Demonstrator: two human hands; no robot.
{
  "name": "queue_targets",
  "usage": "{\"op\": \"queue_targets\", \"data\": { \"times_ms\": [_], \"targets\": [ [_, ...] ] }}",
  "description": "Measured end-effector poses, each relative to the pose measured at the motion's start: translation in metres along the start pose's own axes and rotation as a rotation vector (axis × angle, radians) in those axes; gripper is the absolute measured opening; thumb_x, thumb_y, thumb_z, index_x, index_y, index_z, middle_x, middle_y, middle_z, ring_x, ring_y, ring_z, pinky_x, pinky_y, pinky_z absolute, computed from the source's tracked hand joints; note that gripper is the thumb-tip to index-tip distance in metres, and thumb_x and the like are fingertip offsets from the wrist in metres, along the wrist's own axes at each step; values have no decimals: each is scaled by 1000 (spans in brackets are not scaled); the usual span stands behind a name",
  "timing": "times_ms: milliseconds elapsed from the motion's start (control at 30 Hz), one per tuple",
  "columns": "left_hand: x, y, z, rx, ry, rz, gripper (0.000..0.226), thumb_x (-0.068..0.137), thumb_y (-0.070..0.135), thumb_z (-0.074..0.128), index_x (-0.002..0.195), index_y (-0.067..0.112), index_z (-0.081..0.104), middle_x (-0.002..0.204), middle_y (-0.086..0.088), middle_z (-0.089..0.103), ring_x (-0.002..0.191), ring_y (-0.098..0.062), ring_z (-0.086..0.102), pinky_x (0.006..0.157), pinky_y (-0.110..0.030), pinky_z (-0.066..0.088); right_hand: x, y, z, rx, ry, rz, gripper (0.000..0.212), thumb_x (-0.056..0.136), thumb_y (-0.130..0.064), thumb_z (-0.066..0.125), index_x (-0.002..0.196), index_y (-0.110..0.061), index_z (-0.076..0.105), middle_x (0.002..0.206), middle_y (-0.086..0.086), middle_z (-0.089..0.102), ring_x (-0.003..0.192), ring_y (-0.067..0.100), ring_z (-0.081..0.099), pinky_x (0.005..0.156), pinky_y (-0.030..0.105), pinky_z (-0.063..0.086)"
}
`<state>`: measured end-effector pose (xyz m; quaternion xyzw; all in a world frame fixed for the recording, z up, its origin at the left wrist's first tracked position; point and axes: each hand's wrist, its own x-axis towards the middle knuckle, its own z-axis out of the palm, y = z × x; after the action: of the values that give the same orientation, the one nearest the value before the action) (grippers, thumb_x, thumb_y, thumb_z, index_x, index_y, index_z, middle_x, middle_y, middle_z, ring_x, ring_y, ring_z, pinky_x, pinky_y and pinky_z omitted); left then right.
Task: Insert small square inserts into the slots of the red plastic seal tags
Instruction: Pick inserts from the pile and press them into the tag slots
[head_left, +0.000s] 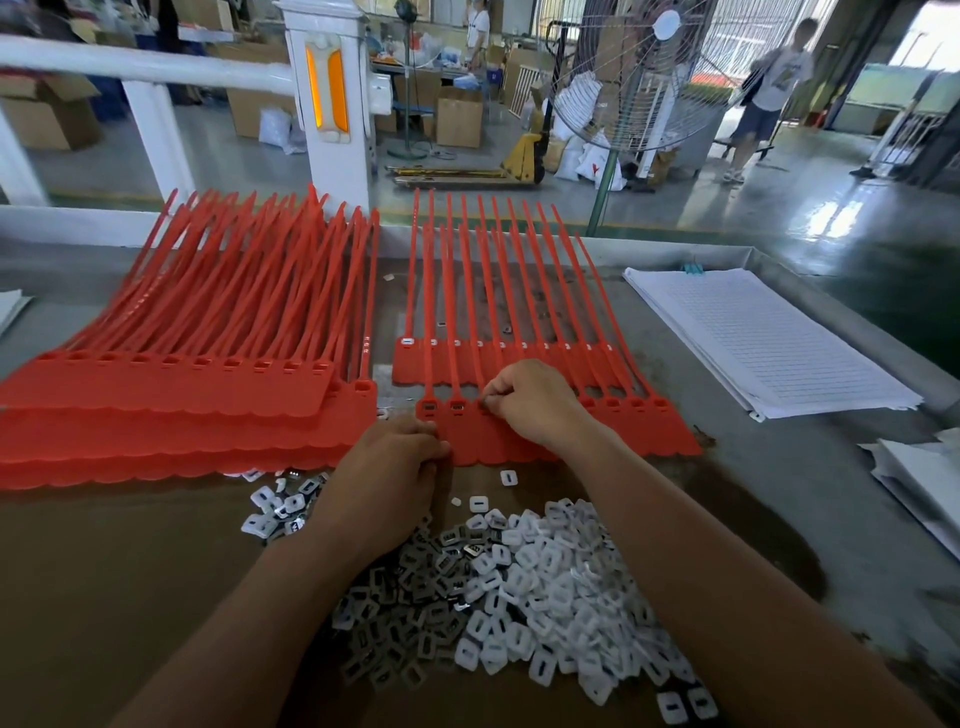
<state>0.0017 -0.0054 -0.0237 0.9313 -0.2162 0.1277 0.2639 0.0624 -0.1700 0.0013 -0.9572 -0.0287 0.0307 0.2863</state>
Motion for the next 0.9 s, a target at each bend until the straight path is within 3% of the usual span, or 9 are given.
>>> {"op": "queue_targets", "data": {
  "times_ms": [133,367,500,633,700,900],
  "targets": [
    [0,0,0,5,3,-2,30,90,9,49,116,13,62,128,0,54,118,-13,43,81,-5,18,0,-2,0,-32,5,11,18,90,-17,55,95,-15,72,101,-2,70,77,6,54,69,23,41],
    [-1,0,0,15,-8,-17,29,90,10,50,116,14,63,130,0,52,120,-13,42,85,-9,20,-2,-4,-1,4,22,14,14,86,-13,60,92,-18,71,105,-1,68,98,15,60,73,25,42],
    [0,-2,1,10,-19,-34,30,89,9,50,115,14,63,130,0,52,121,-15,42,88,-13,23,1,-5,-3,33,41,25,12,82,-11,62,89,-17,69,104,-1,67,92,12,57,71,25,38],
    [0,-3,1,6,-35,-37,31,89,8,49,116,16,63,130,1,51,121,-14,41,91,-14,24,5,-7,-3,40,34,45,12,77,-10,61,84,-10,71,94,5,70,83,15,62,66,29,47],
    [0,-3,1,0,-39,-42,31,89,8,49,116,17,62,131,2,51,122,-14,40,93,-15,24,7,-5,-4,45,14,42,13,78,-10,62,85,-12,72,100,3,69,85,12,61,66,27,46],
    [0,-2,1,-5,-45,-48,31,90,9,48,117,16,62,131,2,51,122,-14,40,94,-16,25,7,1,-7,51,-42,17,16,83,-17,66,97,-20,71,114,-1,64,106,13,56,83,24,41]
  ]
}}
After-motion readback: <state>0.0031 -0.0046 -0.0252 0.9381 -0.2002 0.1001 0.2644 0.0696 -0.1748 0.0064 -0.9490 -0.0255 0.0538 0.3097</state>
